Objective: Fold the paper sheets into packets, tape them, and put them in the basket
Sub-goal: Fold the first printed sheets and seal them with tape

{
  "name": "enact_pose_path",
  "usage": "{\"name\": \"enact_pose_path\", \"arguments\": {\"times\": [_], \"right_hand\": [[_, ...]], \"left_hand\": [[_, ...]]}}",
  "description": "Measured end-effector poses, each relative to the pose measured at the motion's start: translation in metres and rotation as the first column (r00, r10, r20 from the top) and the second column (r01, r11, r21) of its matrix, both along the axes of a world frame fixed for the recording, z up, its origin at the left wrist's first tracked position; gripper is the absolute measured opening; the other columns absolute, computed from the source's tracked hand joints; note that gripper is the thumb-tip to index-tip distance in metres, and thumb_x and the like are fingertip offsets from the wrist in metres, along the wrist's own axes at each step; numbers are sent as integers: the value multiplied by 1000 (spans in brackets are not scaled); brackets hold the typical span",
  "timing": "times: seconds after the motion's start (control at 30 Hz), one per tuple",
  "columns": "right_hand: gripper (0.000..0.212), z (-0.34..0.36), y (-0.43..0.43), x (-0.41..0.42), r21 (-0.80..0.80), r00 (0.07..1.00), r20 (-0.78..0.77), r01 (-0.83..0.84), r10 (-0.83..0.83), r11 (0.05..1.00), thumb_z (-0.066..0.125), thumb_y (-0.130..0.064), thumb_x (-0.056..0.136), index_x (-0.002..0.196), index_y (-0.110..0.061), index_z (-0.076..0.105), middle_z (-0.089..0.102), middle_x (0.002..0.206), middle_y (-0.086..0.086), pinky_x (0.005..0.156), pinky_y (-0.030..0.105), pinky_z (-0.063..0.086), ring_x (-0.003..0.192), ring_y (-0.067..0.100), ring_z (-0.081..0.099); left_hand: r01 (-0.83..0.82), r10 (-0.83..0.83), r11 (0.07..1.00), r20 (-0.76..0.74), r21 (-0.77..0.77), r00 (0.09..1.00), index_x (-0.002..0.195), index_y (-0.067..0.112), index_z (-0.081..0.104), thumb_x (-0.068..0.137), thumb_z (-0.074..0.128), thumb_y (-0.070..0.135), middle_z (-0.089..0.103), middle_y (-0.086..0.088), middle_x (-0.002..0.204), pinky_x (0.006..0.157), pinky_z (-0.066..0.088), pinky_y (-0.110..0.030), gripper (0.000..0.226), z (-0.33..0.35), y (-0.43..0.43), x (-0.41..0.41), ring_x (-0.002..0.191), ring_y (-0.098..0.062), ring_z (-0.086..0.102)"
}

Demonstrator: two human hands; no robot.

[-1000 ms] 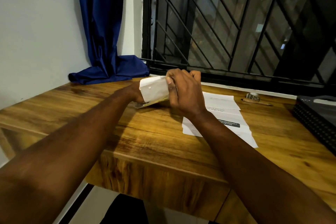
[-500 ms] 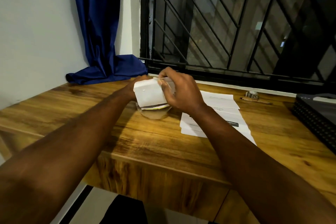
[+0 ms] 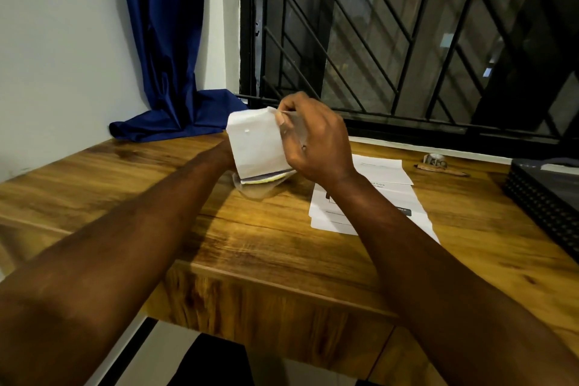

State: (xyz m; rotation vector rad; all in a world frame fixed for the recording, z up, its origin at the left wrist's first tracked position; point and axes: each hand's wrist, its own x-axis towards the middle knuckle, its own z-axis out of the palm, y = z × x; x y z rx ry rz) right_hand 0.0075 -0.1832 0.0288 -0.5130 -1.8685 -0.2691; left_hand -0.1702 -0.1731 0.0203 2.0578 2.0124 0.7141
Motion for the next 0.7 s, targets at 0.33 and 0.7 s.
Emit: {"name": "enact_pose_path", "arguments": {"times": [0.33, 0.7], "right_hand": [[42, -21, -3, 23, -192, 803, 595, 133, 7, 972, 73, -35, 86, 127, -27, 68, 77, 112, 1, 81, 43, 57, 97, 24, 69], [20, -41, 10, 15, -12, 599, 770, 357, -219, 934, 79, -22, 86, 106, -25, 76, 74, 103, -2, 89, 38, 49, 101, 24, 66]], "left_hand": [[213, -214, 976, -25, -51, 976, 100, 10, 77, 91, 66, -3, 67, 4, 83, 48, 39, -3, 19, -1, 26, -13, 61, -1, 58], [231, -230, 973, 25, -12, 973, 96, 23, 82, 86, 82, 16, 78, 10, 94, 63, 44, -4, 11, -13, 38, -19, 84, 0, 68]]}}
